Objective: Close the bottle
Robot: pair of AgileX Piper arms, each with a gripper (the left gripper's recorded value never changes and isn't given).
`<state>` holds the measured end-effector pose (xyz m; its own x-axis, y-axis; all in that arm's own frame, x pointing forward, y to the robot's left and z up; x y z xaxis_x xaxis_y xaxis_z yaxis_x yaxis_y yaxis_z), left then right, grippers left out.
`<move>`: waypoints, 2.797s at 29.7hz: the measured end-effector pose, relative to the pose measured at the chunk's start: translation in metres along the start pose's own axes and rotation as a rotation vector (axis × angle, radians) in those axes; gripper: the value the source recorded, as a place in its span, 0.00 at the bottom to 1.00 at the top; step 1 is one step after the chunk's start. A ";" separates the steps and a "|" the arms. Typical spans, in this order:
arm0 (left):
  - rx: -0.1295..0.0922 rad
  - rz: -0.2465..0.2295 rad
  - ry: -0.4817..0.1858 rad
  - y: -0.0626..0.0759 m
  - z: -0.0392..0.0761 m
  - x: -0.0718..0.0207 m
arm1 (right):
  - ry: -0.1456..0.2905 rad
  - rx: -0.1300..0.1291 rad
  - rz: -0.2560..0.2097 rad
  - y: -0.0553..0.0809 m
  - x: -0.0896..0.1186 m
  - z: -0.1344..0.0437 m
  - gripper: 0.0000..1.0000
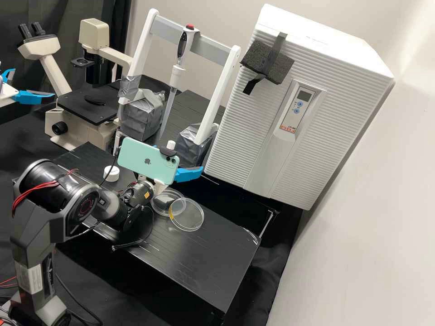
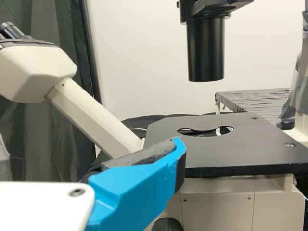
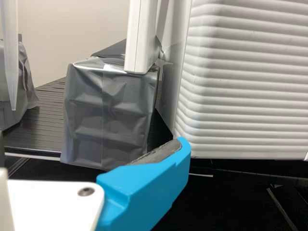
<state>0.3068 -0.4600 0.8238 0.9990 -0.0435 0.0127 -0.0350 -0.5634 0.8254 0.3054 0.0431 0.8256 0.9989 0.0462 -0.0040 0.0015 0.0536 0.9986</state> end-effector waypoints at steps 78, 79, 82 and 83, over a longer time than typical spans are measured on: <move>-0.076 -0.206 -0.451 -0.057 0.037 -0.0450 | 0.000 0.000 0.000 0.000 0.000 0.000 1.00; -0.073 -0.209 -0.463 -0.057 0.039 -0.0455 | 0.000 0.000 0.000 0.000 0.000 0.000 1.00; -0.067 -0.222 -0.488 -0.060 0.042 -0.0460 | 0.000 0.000 0.000 0.000 0.000 0.000 1.00; -0.068 -0.227 -0.487 -0.061 0.042 -0.0459 | 0.000 0.000 0.000 0.000 0.000 0.000 1.00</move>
<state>0.2620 -0.4584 0.7491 0.8518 -0.3135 -0.4198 0.1981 -0.5490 0.8120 0.3054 0.0431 0.8256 0.9989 0.0462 -0.0040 0.0015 0.0536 0.9986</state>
